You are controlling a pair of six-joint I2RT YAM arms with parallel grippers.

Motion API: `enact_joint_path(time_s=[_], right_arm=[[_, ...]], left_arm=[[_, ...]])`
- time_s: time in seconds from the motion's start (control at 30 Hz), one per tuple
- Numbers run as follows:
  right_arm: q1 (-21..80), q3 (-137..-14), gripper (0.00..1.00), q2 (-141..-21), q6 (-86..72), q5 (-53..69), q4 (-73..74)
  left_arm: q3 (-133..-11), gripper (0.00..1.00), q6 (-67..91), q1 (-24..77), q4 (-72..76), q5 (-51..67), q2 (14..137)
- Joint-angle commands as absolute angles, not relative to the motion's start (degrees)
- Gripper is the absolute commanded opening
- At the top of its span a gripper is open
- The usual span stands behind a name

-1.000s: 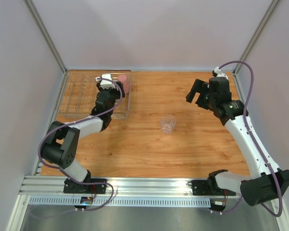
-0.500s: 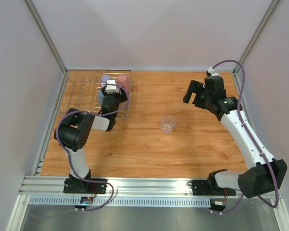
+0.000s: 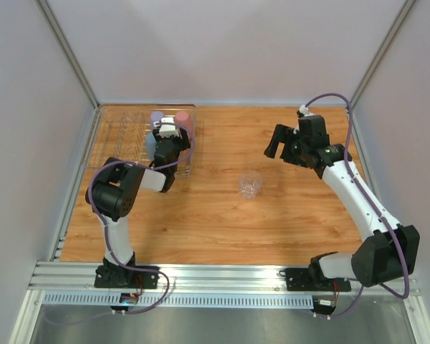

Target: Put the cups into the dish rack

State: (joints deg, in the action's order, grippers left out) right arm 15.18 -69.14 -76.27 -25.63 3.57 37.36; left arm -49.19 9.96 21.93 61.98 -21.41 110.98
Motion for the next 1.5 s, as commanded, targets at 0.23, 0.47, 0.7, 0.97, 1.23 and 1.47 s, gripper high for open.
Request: enact_joint_path(time_s=[0.23, 0.47, 0.7, 0.97, 1.23, 1.47], right_arm=[[18.36, -68.20, 0.95, -83.40, -25.05, 5.45, 33.05], [19.95, -67.85, 0.92, -88.32, -23.65, 3.00, 30.76], [22.41, -69.87, 0.78, -96.32, -22.32, 0.09, 30.76], [23.90, -71.54, 0.54, -101.51, -23.47, -3.33, 30.50], [25.40, -73.47, 0.01, -98.97, -26.71, -5.54, 32.96], [25.31, -76.64, 0.01, -87.90, -37.24, 5.26, 22.00]], left_arm=[[-49.66, 0.83, 9.40, 21.80, 66.62, -21.27, 109.07], [-47.81, 1.00, 8.18, 21.80, 69.52, -20.30, 105.13], [-47.19, 1.00, 7.73, 21.80, 63.57, -20.75, 94.24], [-52.56, 1.00, 11.52, 21.80, 31.49, -17.41, 76.49], [-53.43, 1.00, 19.23, 21.80, 6.37, -12.49, 63.47], [-55.28, 1.00, 43.21, 21.80, 0.27, -1.17, 59.06]])
